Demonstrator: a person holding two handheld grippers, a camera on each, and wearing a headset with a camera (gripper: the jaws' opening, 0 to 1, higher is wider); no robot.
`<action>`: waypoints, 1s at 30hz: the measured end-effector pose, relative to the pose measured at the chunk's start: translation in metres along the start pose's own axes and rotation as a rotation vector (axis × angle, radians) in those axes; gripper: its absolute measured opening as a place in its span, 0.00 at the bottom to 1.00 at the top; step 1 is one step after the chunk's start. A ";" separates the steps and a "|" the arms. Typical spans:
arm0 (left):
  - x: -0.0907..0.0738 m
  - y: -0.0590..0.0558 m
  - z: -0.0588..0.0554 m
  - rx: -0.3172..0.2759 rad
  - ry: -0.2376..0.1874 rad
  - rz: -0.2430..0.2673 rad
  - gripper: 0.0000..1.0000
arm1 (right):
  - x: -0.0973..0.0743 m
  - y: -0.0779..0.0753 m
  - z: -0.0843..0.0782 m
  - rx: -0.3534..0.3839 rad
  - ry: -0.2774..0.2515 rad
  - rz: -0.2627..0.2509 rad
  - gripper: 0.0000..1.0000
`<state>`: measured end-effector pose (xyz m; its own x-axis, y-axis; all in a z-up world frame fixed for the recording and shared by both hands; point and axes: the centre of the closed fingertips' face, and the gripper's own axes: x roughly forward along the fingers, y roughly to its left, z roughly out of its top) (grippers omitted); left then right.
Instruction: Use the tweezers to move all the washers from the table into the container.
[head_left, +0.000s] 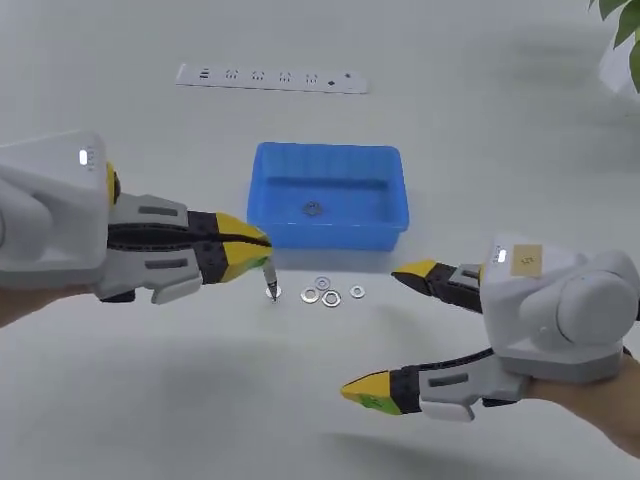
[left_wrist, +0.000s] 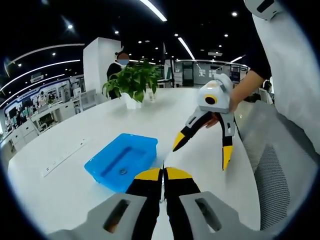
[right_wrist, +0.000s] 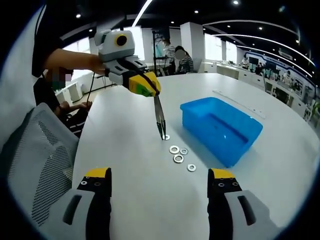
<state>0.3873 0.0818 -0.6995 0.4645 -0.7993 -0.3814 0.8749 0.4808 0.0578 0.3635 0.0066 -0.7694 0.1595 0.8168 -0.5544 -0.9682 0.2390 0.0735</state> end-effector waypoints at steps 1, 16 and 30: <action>0.000 0.001 0.000 -0.005 -0.001 0.000 0.05 | 0.000 0.000 0.000 0.004 0.000 -0.001 0.79; 0.000 -0.005 0.001 0.006 0.002 -0.012 0.05 | 0.021 0.008 0.024 -0.049 -0.030 0.060 0.73; 0.003 -0.002 0.001 -0.001 0.021 -0.031 0.05 | 0.087 0.010 0.048 -0.254 0.061 0.256 0.41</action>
<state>0.3867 0.0782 -0.6995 0.4337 -0.8061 -0.4026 0.8889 0.4559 0.0447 0.3770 0.1049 -0.7773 -0.0987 0.7986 -0.5937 -0.9934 -0.1138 0.0121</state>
